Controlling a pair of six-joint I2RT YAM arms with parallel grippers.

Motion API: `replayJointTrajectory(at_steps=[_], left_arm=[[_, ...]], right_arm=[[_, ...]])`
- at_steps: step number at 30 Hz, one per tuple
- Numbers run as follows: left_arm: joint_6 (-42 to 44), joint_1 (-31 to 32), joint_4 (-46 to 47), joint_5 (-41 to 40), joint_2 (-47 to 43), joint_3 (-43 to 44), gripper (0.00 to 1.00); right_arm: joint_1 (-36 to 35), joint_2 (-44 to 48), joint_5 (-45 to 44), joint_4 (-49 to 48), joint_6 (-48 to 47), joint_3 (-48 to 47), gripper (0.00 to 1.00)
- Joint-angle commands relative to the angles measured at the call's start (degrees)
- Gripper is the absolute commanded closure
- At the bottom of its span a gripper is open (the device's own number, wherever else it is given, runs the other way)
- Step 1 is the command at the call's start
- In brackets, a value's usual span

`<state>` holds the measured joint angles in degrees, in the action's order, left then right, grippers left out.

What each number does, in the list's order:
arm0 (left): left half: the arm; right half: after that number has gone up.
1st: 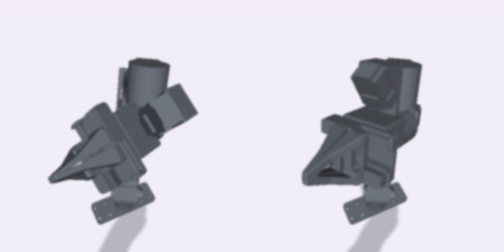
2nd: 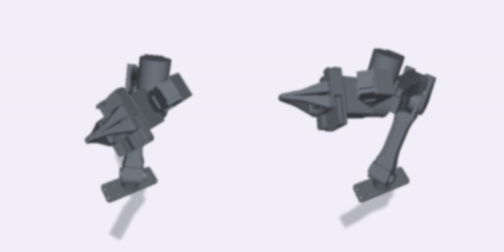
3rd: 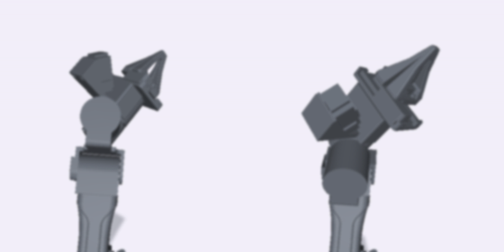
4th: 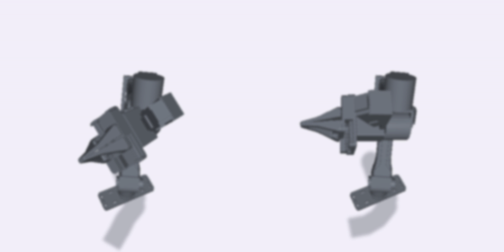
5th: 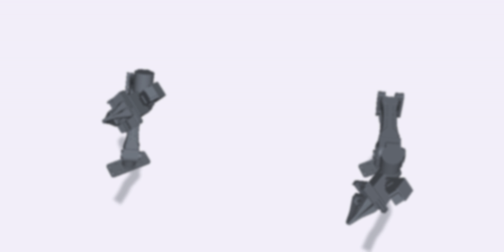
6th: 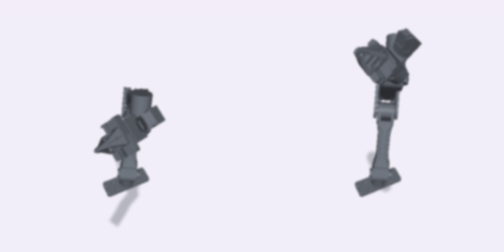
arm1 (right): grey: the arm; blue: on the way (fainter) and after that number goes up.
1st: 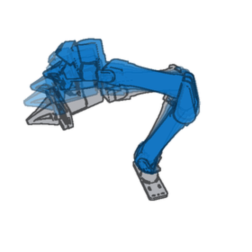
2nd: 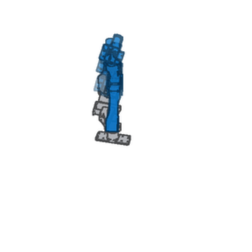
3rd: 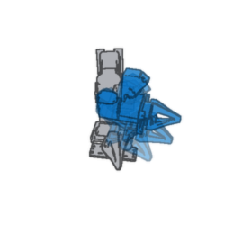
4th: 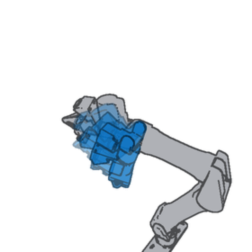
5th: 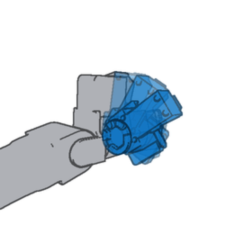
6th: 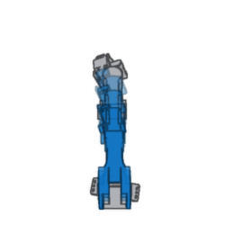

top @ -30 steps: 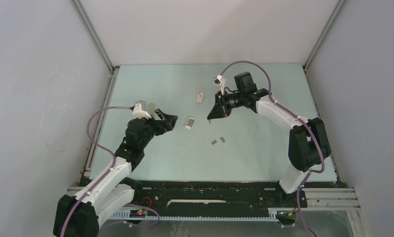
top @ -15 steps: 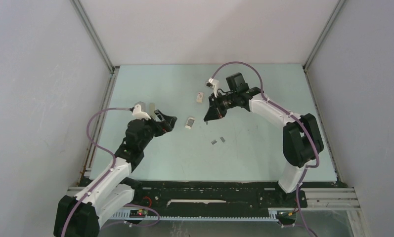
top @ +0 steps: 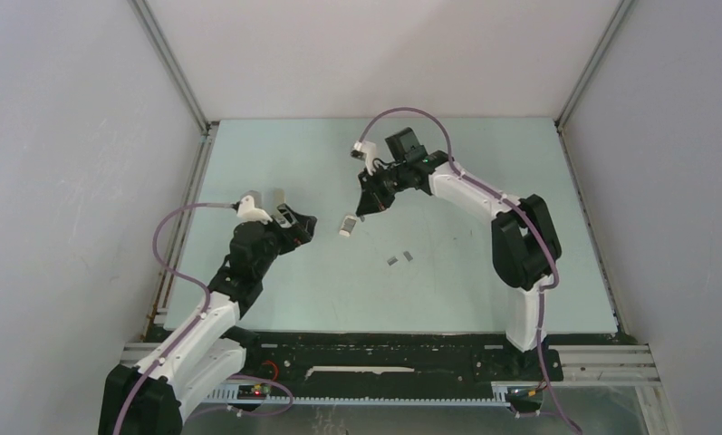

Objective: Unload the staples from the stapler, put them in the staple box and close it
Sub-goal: Move the staple box to the center of the board.

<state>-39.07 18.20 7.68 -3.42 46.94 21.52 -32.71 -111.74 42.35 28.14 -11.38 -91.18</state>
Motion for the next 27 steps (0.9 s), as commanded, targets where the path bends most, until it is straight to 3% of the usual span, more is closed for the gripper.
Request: replayJointTrajectory(at_steps=[1,5,9,11,21,27], left_arm=[[-0.47,-0.61,-0.64,-3.03,-0.31,-1.07,0.04],[-0.4,-0.64,-0.4,-3.17,1.07,-0.68,0.07],[-0.77,-1.06,-0.05,-2.46,5.96,1.98,0.17],[-0.96,-1.43,0.02,-0.88,10.16,4.5,0.27],[4.69,-1.8,-11.68,9.39,37.49,28.81,0.71],[7.42,-1.76,-18.06,15.11,48.64,38.79,0.83]], right_arm=[[-1.94,-3.59,-5.5,1.37,-1.29,-5.89,0.87],[-3.4,-6.26,-9.68,2.1,-1.4,-9.1,0.87],[-3.9,-8.13,-10.93,2.97,-1.54,-11.45,0.87],[-3.81,-8.56,-10.59,3.32,-1.6,-11.92,0.87],[-0.29,-2.28,-7.45,2.9,-1.48,-7.35,0.87],[2.71,3.83,-5.26,0.72,-1.21,-0.44,0.87]])
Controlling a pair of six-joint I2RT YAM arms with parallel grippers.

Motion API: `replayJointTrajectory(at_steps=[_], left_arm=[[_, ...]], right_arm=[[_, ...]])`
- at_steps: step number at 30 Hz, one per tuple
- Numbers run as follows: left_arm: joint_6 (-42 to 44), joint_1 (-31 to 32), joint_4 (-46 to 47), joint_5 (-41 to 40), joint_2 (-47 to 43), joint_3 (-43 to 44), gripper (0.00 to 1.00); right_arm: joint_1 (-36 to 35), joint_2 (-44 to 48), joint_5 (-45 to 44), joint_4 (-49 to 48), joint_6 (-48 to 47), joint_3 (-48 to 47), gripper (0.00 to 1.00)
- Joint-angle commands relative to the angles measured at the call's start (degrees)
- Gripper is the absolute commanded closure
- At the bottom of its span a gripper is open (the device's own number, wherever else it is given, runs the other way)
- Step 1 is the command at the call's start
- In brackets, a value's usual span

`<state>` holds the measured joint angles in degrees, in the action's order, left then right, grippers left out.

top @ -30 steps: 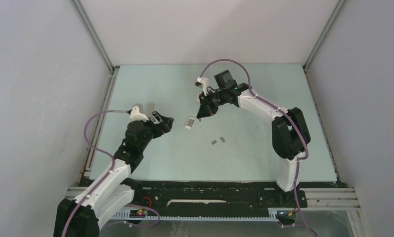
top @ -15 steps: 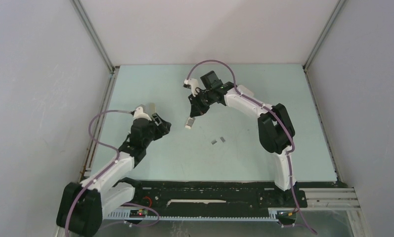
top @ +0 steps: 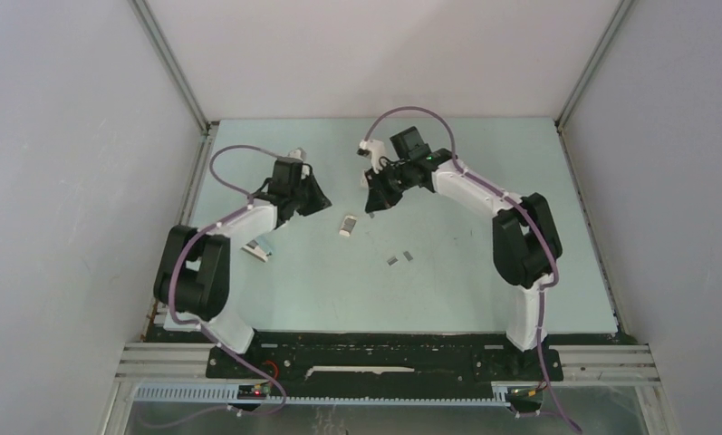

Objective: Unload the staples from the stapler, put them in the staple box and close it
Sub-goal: Move the staple box to the center of the board.

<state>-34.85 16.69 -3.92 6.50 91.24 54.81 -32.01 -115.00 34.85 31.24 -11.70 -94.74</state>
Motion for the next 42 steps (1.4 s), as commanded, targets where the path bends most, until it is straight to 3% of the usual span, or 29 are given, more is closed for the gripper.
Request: replayJointTrajectory(at_steps=[1,15,42], left_arm=[[3.43,-0.25,-7.11,5.58,5.39,6.44,0.83],[5.62,0.72,-12.89,9.58,14.08,13.74,0.84],[7.95,2.57,-16.27,10.59,19.81,18.81,0.85]], right_arm=[[2.51,8.04,2.48,-2.64,-0.71,4.1,0.87],[6.52,14.75,4.98,-3.5,0.19,12.21,0.87],[6.62,15.24,5.89,-4.88,1.07,13.69,0.87]])
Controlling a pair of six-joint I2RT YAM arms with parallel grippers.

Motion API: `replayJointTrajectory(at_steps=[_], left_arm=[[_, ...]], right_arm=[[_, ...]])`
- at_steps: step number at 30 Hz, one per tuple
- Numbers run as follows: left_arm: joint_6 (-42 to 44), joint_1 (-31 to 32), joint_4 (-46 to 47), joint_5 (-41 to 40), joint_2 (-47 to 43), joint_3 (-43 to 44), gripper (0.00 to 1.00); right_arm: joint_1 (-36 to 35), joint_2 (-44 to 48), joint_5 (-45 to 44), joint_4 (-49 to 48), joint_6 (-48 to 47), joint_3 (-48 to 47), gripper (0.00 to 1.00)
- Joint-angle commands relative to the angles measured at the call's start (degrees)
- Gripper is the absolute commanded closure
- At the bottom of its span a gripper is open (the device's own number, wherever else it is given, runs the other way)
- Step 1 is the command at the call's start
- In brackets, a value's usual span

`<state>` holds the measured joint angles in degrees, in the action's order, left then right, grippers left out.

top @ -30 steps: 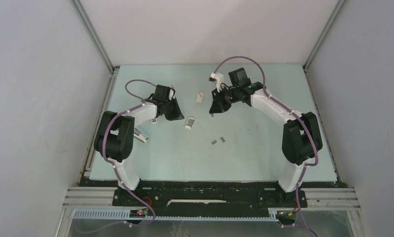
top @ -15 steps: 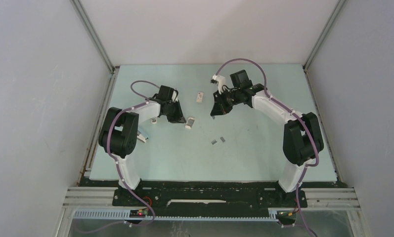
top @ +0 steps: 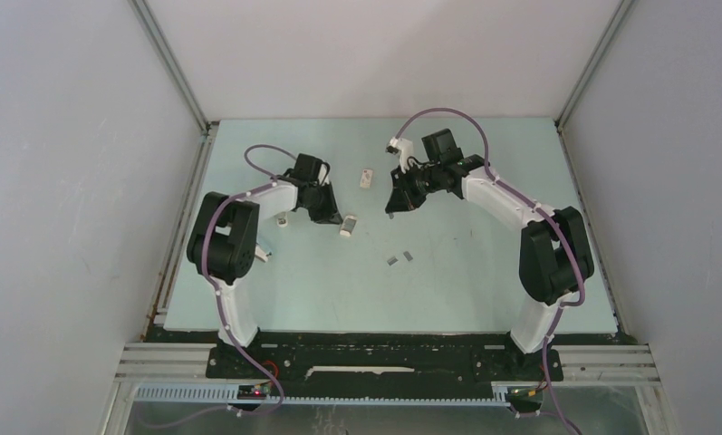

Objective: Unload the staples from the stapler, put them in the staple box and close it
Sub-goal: Move the staple box to the center of the board.

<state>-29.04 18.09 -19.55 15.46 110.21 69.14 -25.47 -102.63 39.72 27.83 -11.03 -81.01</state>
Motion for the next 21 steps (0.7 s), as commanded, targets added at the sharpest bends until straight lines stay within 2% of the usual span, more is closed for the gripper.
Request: replayJointTrajectory(at_steps=[1,21], left_arm=[[2.17,1.45,-0.81,1.95,1.03,4.72,0.85],[0.95,4.36,-0.32,2.86,3.14,4.94,0.84]], right_arm=[[0.08,2.75,1.0,-1.47,0.38,-0.08,0.87],[-3.18,-0.9,-2.08,-2.11,-1.8,-0.03,0.87]])
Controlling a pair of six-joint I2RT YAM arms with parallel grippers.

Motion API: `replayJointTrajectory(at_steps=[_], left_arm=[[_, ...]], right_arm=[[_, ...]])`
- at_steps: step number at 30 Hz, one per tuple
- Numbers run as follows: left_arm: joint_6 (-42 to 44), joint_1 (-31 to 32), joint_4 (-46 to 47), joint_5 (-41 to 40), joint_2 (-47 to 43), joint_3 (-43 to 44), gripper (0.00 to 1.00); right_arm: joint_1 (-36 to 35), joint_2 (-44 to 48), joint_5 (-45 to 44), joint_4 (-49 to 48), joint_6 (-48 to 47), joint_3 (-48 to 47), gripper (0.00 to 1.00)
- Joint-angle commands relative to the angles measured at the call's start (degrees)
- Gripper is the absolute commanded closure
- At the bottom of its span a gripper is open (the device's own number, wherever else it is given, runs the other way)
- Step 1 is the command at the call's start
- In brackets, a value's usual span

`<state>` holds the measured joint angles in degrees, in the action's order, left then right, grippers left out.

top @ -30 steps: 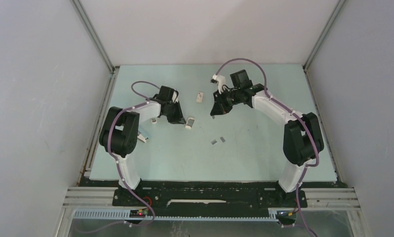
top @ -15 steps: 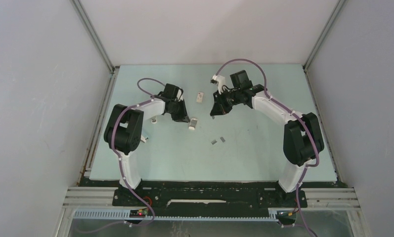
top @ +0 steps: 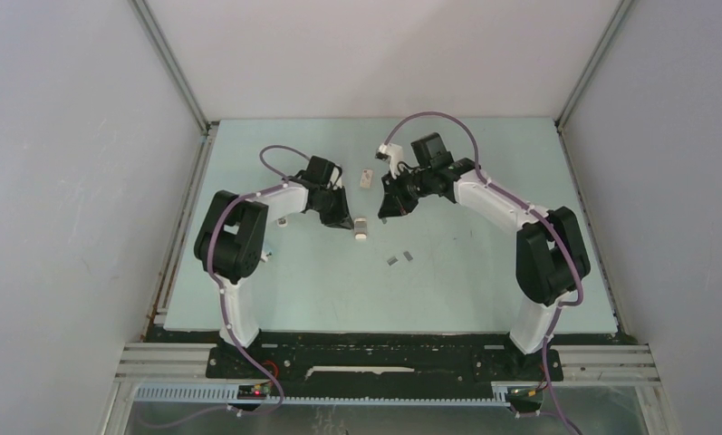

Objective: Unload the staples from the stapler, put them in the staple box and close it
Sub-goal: Move the staple box to the center of the board, then place the staple in the staple box.

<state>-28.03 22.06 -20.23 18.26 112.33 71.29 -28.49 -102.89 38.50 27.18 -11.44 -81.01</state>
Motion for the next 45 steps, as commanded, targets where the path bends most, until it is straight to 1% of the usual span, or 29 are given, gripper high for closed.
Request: replayJointTrajectory(at_steps=[1,9,16,20,25,31,35,40,45], left_arm=[[-0.21,0.48,0.36,0.07,1.33,3.29,0.84],[-0.36,1.87,-0.48,0.57,4.51,8.37,0.84],[-0.29,2.47,-0.71,0.9,4.83,8.35,0.84],[-0.27,2.46,-0.85,-1.01,3.71,8.06,0.84],[-0.41,2.08,-0.87,-5.36,-0.19,8.46,0.8],[0.64,0.96,-0.87,-12.22,-8.74,6.34,0.76],[2.5,-0.2,1.01,-16.94,-17.28,0.78,0.72],[5.81,-0.62,4.61,-24.71,-31.7,-9.46,0.6],[7.42,-0.62,8.35,-32.11,-46.38,-20.62,0.39]], right_arm=[[-0.18,-0.68,-0.88,-1.44,-1.47,-0.07,0.87],[0.1,-0.57,-1.13,-1.12,-1.67,-0.03,0.87],[0.19,-1.06,-1.81,-1.14,-1.83,-0.05,0.87],[-0.43,-1.58,-2.65,-1.39,-1.7,-0.08,0.87],[-1.67,-1.88,-3.49,-1.53,-1.5,-0.07,0.87],[-2.64,-2.13,-4.24,-1.73,-1.21,-0.1,0.87],[-3.43,-2.42,-4.98,-2.0,-1.06,-0.1,0.87],[-4.57,-3.46,-6.5,-2.59,-0.73,-0.5,0.87],[-5.64,-5.72,-8.24,-2.46,-0.47,-2.28,0.87]])
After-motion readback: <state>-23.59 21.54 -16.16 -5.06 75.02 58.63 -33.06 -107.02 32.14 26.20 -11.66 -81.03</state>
